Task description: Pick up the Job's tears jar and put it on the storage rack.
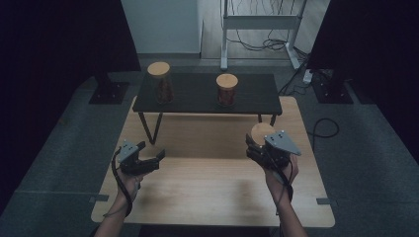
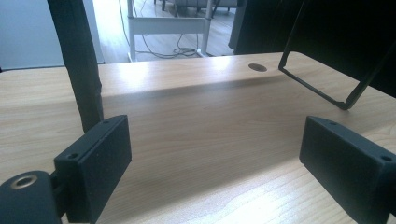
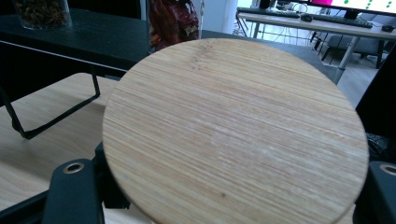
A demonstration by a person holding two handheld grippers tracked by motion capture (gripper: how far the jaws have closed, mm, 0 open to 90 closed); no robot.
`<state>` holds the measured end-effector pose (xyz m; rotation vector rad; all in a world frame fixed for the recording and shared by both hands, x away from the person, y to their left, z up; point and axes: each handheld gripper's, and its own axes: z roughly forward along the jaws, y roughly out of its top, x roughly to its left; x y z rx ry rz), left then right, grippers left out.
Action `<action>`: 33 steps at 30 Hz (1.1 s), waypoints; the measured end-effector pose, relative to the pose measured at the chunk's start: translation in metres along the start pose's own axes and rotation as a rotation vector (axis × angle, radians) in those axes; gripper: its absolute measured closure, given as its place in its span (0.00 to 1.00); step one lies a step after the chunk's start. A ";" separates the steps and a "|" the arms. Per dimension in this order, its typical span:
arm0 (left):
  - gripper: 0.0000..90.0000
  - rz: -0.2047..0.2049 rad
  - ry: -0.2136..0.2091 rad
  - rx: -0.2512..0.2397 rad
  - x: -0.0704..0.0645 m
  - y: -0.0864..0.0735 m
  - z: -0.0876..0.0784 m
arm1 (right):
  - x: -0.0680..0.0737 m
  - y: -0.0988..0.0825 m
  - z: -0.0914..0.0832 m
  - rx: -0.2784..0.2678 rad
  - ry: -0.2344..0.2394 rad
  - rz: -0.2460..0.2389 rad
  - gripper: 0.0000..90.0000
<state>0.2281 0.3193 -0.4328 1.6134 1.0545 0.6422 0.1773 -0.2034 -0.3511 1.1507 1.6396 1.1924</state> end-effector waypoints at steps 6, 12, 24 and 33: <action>0.10 -0.003 0.002 0.001 0.001 0.000 0.000 | 0.000 0.004 0.000 -0.007 -0.002 -0.004 0.28; 0.10 -0.011 0.005 0.002 0.003 -0.001 0.000 | 0.000 0.006 0.001 -0.009 -0.006 -0.002 0.28; 0.10 -0.012 0.003 0.001 0.003 -0.001 0.001 | 0.001 0.008 0.002 -0.010 -0.004 -0.003 0.28; 0.10 -0.009 0.002 0.001 0.003 -0.001 0.000 | 0.001 0.016 0.006 -0.018 -0.007 -0.007 0.28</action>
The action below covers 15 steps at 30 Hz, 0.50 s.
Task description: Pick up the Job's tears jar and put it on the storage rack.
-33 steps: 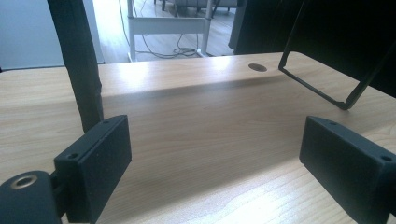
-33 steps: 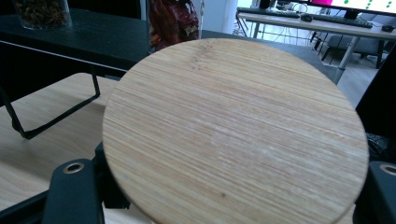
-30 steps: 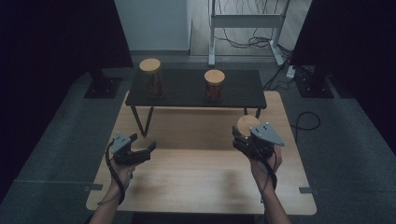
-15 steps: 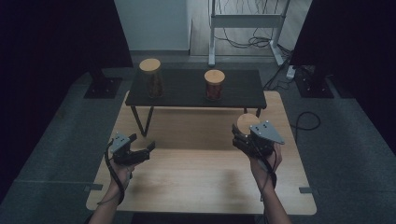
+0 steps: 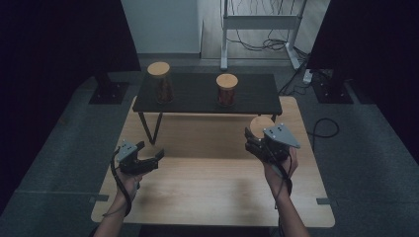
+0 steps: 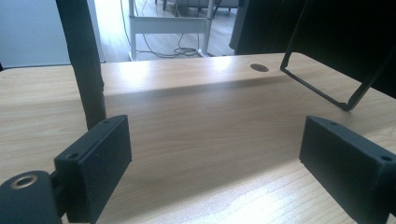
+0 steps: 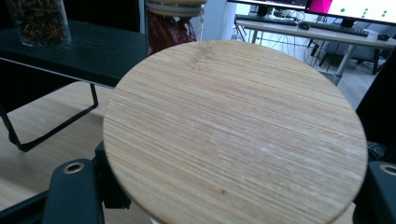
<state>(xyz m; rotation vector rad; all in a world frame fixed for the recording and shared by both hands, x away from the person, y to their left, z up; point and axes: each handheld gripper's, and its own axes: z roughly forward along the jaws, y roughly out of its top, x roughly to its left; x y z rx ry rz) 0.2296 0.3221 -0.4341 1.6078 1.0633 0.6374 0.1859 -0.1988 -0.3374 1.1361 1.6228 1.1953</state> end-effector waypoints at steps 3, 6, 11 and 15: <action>0.10 0.000 0.000 0.001 0.000 0.000 0.000 | -0.001 0.003 0.001 -0.006 -0.004 0.002 0.28; 0.10 -0.001 0.001 0.001 0.000 0.000 0.000 | -0.001 0.006 0.003 -0.008 -0.008 0.002 0.28; 0.10 0.001 -0.001 0.005 -0.001 -0.001 0.001 | -0.001 0.012 0.005 -0.014 -0.013 -0.012 0.28; 0.10 0.003 -0.001 0.005 -0.001 -0.001 0.001 | -0.001 0.017 0.006 -0.015 -0.015 -0.016 0.28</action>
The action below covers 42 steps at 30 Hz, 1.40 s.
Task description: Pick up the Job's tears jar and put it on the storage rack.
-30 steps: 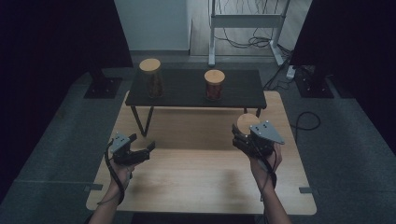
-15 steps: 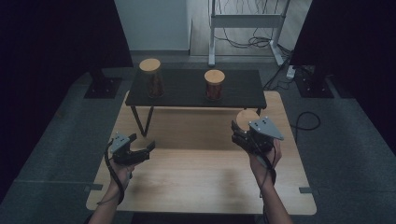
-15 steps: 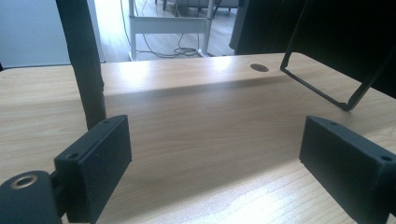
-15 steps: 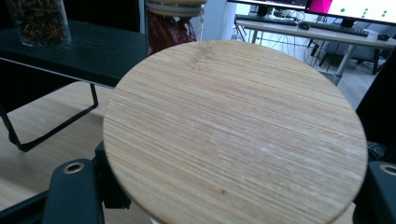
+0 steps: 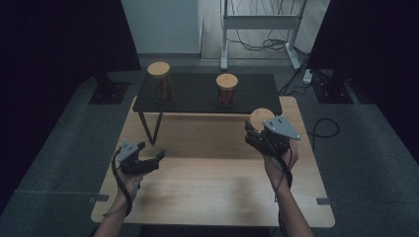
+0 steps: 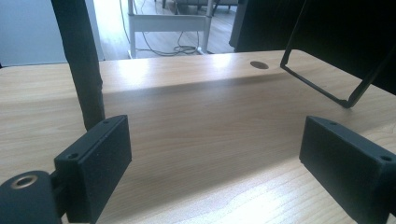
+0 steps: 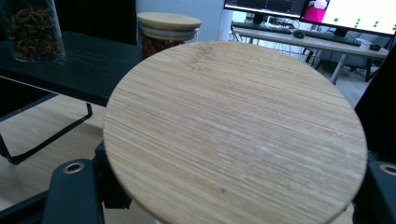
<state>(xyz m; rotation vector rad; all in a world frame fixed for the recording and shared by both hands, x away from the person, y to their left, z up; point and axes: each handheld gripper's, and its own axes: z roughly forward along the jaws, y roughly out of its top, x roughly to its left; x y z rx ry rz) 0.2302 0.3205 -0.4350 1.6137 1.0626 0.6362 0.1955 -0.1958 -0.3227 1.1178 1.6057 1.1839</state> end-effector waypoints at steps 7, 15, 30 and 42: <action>0.10 0.007 -0.001 -0.001 -0.001 0.001 0.000 | -0.002 0.004 0.003 -0.001 -0.002 0.009 0.28; 0.10 0.013 -0.003 0.000 -0.002 0.001 0.000 | -0.003 0.010 0.008 -0.005 -0.009 0.013 0.28; 0.10 0.012 -0.006 0.006 -0.003 0.000 0.002 | -0.008 0.017 0.019 -0.011 -0.021 0.024 0.28; 0.10 0.017 -0.015 0.014 -0.004 0.000 0.004 | -0.011 0.027 0.028 -0.010 -0.024 0.020 0.28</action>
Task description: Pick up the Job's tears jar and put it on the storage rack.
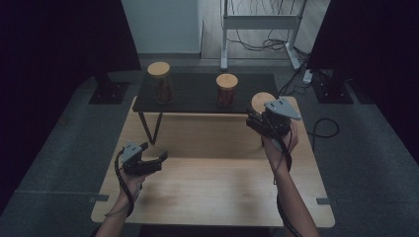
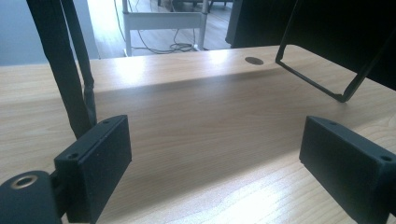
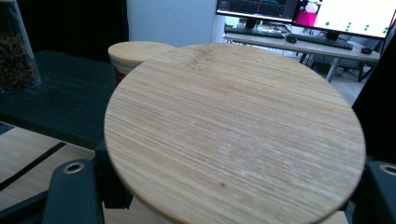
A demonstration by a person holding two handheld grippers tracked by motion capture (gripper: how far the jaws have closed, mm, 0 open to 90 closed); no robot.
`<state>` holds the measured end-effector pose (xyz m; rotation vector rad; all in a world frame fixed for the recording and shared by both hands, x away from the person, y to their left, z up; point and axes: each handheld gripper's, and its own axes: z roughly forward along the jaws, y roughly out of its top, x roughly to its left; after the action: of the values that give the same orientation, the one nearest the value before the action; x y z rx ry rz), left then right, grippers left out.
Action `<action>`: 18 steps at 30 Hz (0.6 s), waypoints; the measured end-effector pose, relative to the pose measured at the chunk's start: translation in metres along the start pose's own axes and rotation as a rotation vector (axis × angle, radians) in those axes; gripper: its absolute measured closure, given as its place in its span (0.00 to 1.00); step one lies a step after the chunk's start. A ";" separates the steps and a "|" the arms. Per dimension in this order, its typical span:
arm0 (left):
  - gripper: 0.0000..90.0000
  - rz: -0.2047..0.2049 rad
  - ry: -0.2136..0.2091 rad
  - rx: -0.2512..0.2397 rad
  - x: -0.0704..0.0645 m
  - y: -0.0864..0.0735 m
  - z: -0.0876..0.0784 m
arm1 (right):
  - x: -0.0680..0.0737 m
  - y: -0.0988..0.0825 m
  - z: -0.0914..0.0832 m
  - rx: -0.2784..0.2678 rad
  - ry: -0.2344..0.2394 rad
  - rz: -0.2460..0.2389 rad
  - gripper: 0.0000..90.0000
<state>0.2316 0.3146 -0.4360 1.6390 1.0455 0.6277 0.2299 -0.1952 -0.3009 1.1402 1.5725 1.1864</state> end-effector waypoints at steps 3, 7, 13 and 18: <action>0.10 0.000 -0.002 0.002 0.000 0.000 0.001 | 0.000 0.003 0.002 -0.002 0.000 0.001 0.28; 0.10 -0.003 -0.004 0.005 0.001 0.000 0.001 | -0.001 0.007 0.006 -0.003 -0.002 0.000 0.28; 0.10 -0.004 -0.003 0.010 0.001 -0.001 0.002 | -0.003 0.010 0.018 0.010 -0.006 0.002 0.28; 0.10 -0.006 -0.006 0.019 0.001 -0.002 0.005 | -0.005 0.011 0.025 0.016 -0.010 0.004 0.28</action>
<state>0.2355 0.3136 -0.4396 1.6528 1.0541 0.6106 0.2570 -0.1936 -0.2949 1.1586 1.5755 1.1715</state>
